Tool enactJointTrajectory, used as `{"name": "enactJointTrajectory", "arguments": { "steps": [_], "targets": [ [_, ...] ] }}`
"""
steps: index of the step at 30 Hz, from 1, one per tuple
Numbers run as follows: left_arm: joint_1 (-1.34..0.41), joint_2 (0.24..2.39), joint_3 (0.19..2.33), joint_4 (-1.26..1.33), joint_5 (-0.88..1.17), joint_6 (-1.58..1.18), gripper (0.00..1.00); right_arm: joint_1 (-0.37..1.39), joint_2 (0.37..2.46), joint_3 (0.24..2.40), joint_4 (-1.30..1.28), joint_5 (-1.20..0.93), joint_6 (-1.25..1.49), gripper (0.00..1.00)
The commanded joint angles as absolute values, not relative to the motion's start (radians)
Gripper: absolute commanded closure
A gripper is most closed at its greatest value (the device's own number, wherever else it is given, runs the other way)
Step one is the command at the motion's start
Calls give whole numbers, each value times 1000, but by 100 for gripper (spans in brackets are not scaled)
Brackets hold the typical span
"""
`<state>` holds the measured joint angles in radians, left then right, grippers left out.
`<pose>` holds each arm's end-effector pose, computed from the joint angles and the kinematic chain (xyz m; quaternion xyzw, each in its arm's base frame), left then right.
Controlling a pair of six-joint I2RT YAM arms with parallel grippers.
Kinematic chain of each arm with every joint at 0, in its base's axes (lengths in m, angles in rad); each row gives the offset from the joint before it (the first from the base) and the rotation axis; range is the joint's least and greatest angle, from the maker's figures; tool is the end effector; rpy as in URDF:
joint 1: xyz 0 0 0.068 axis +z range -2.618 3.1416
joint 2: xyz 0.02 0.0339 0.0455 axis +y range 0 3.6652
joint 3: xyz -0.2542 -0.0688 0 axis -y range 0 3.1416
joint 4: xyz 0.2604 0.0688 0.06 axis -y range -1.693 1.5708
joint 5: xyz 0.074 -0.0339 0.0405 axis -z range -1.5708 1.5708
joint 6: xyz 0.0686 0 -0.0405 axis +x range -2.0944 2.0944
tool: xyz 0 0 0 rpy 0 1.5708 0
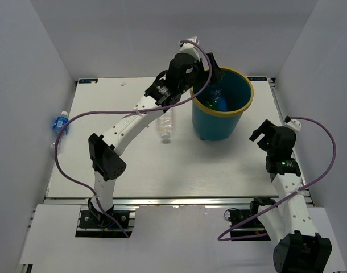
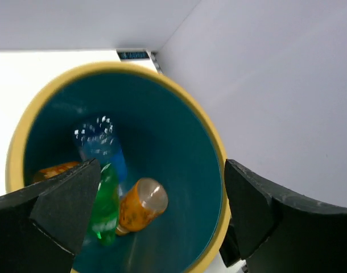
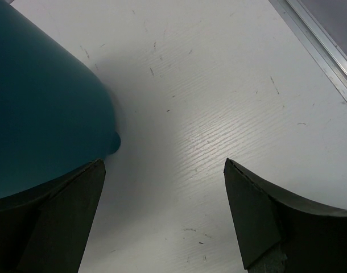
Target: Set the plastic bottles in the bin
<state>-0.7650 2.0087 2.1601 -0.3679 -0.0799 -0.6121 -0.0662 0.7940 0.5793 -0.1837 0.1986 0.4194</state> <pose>0.3755 -0.3529 0.4117 0.0345 0.7784 -0.3738 0.5032 0.2378 -0.0293 0.2431 0.2525 0.7914 0.0154 0.5564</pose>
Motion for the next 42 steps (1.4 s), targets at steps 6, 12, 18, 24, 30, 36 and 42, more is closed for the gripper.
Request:
{"name": "enactJointTrajectory", "arguments": {
  "steps": [6,12,18,24,30,36,42],
  "targets": [
    [-752,1800,2131,-529,-529,-345,2,-72,788,589,-156,201,425,11],
    [-430,1606,1777,-470,-592,-330,2,-72,799,591,-146,189,423,11],
    [-213,1546,1364,-40,-804,-21,2,-72,816,589,-127,179,408,11],
    [106,1789,1448,-158,-553,-106,2,-72,821,589,-114,190,396,11],
    [181,1953,1505,-193,-696,96,2,-72,842,588,-103,245,390,11],
    [322,1944,1381,-166,-548,109,2,-72,874,600,-103,253,391,11],
    [341,1962,1293,-78,-629,172,2,-72,879,594,-77,221,390,11]
  ]
}}
